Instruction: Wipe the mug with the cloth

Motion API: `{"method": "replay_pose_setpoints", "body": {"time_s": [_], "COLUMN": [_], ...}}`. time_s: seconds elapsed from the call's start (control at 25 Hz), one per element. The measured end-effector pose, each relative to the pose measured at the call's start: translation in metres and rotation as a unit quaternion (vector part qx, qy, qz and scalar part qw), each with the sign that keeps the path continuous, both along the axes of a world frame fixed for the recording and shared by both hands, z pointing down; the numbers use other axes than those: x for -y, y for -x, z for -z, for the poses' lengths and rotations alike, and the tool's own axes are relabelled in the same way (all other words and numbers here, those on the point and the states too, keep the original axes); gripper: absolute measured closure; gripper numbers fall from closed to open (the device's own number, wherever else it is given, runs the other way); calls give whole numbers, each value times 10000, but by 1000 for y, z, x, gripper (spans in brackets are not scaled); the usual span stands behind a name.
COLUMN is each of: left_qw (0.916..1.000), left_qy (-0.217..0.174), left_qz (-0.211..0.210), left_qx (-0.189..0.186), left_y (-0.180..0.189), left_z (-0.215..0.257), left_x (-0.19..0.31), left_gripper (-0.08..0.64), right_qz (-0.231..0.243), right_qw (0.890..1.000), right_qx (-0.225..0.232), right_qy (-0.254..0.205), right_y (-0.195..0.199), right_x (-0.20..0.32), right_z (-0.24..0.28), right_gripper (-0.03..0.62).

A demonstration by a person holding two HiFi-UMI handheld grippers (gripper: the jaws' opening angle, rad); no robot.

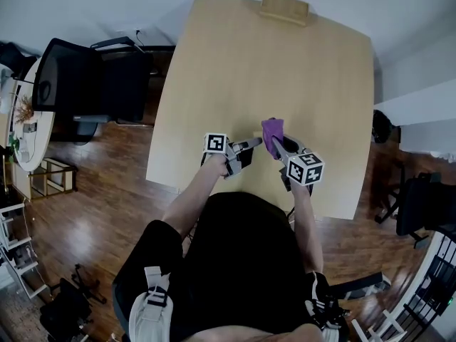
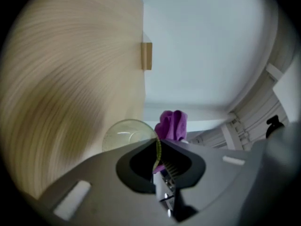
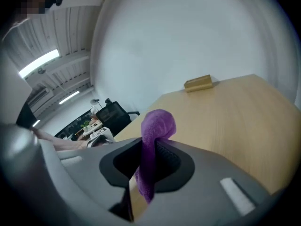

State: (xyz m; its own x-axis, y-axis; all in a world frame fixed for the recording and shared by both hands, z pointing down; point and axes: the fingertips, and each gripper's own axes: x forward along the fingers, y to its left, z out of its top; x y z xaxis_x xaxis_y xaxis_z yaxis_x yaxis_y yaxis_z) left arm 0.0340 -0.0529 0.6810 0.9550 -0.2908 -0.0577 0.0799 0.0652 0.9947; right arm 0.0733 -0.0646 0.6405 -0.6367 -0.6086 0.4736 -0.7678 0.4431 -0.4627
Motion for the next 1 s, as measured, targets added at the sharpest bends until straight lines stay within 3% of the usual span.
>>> {"method": "replay_pose_setpoints", "body": {"time_s": [0.2, 0.36, 0.44, 0.48, 0.6, 0.68, 0.76, 0.92, 1.0], "left_qw": [9981, 9888, 9758, 9652, 9219, 9033, 8927, 8861, 8741], "left_qy": [-322, -1222, -1865, -2238, -3213, -3493, -3634, -3876, -4133], "left_qz": [-356, -547, -731, -830, -1097, -1218, -1251, -1116, -1069], "left_qx": [391, 656, 873, 1071, 1865, 2173, 2355, 2283, 2318], "left_y": [-1, 5, 10, 13, 22, 23, 20, 10, 8], "left_z": [-35, -32, -29, -30, -39, -44, -47, -40, -33], "left_x": [3, 6, 2, 0, -4, -3, 1, 6, 6], "left_gripper": [504, 396, 333, 331, 334, 375, 408, 496, 520], "right_qz": [35, -196, -267, -250, -166, -185, -212, -355, -626], "right_qw": [9981, 9973, 9973, 9976, 9981, 9980, 9977, 9964, 9947], "right_qx": [-144, 123, 186, 164, 140, 171, 253, 472, 556], "right_qy": [598, 690, 657, 632, 582, 578, 585, 614, 601], "right_y": [8, 3, 4, 5, 9, 9, 10, 5, -10], "right_x": [5, 16, 25, 29, 40, 47, 52, 53, 54], "right_z": [-56, -74, -75, -75, -77, -78, -78, -71, -53], "right_gripper": [529, 529, 529, 529, 529, 529, 529, 529, 529]}}
